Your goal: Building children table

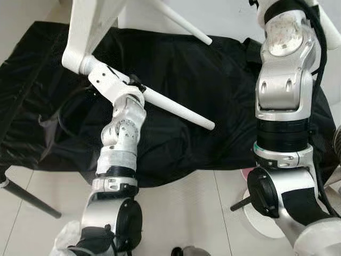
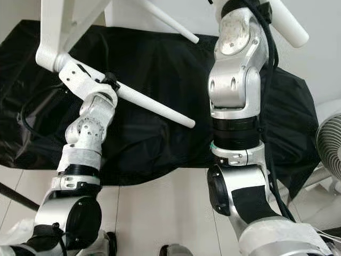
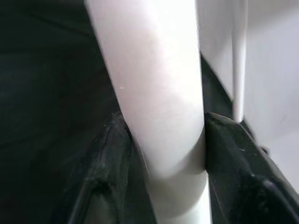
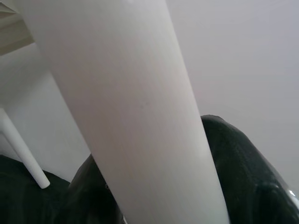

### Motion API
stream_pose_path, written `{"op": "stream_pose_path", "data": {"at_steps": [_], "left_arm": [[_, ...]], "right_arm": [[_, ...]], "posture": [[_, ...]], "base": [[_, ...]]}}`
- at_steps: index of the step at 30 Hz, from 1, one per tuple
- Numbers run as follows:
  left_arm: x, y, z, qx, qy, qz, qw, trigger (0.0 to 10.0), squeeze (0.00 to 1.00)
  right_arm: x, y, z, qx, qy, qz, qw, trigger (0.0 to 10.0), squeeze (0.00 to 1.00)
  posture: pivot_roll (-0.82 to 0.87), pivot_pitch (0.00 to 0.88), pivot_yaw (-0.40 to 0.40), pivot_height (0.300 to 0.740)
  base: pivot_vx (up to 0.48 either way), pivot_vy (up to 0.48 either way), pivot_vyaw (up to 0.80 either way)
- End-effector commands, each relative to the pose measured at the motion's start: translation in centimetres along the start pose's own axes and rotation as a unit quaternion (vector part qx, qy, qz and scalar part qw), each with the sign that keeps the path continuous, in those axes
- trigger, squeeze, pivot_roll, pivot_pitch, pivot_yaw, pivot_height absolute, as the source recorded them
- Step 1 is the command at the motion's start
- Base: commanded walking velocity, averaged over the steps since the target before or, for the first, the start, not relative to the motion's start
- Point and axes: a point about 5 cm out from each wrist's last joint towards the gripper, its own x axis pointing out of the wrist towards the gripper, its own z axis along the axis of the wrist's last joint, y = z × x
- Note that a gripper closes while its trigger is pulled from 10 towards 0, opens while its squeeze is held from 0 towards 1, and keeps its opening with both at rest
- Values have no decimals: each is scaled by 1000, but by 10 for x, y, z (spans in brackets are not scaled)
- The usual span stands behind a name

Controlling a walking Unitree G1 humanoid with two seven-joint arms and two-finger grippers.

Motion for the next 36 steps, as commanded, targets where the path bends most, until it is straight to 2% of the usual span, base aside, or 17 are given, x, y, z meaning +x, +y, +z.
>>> {"op": "stream_pose_path", "data": {"at_steps": [1,6,7,9,11,14,15,16,17,20,24,28,29,31,34,35,36], "left_arm": [[-19,-88,31,-29,-68,-242,968,0,0],[-23,-105,58,-36,-116,-290,949,0,0],[-28,-114,69,-37,-138,-315,938,0,0],[-28,-114,69,-37,-138,-315,938,0,0],[-42,-130,84,-40,-173,-364,914,0,0],[-53,-138,90,-45,-185,-392,900,0,0],[-73,-149,95,-51,-202,-440,873,0,0],[-73,-149,95,-51,-202,-440,873,0,0],[-82,-153,94,-54,-207,-464,860,0,0],[-82,-153,94,-54,-207,-464,860,0,0],[-88,-156,91,-56,-204,-477,853,0,0],[-92,-161,88,-52,-201,-489,847,0,0],[-94,-164,88,-48,-200,-493,846,0,0],[-94,-164,88,-48,-200,-493,846,0,0],[-97,-178,87,-5,-188,-501,845,0,0],[-97,-178,87,-5,-188,-501,845,0,0],[-98,-183,85,20,-184,-504,843,0,0]], "right_arm": [[-4,24,12,96,-27,75,992,0,0],[-5,21,19,111,-52,74,990,0,0],[-6,18,25,120,-72,70,988,0,0],[-6,18,25,120,-72,70,988,0,0],[-15,8,32,135,-101,49,984,0,0],[-25,-1,27,134,-103,26,985,0,0],[-48,-11,6,108,-88,-8,990,0,0],[-48,-11,6,108,-88,-8,990,0,0],[-63,-15,-10,80,-75,-15,994,0,0],[-63,-15,-10,80,-75,-15,994,0,0],[-79,-20,-24,48,-67,-27,996,0,0],[-100,-23,-53,41,-16,-48,998,0,0],[-112,-20,-74,49,28,-56,997,0,0],[-112,-20,-74,49,28,-56,997,0,0],[-155,0,-139,143,194,-89,966,0,0],[-155,0,-139,143,194,-89,966,0,0],[-165,2,-151,172,225,-106,953,0,0]], "posture": [[-81,163,-66,740],[-85,170,-69,740],[-86,172,-73,740],[-86,172,-73,740],[-76,176,-80,740],[-71,180,-83,740],[-69,186,-85,740],[-69,186,-85,740],[-70,186,-86,740],[-70,186,-86,740],[-73,189,-81,740],[-71,190,-76,740],[-70,188,-68,740],[-70,188,-68,740],[-34,171,-46,740],[-34,171,-46,740],[-16,158,-42,740]], "base": [[0,0,0],[0,0,0],[0,0,0],[0,0,0],[0,0,0],[0,0,0],[0,0,0],[0,0,0],[0,0,0],[0,0,0],[0,0,0],[0,0,0],[0,0,0],[0,0,0],[0,0,0],[0,0,0],[0,0,0]]}}
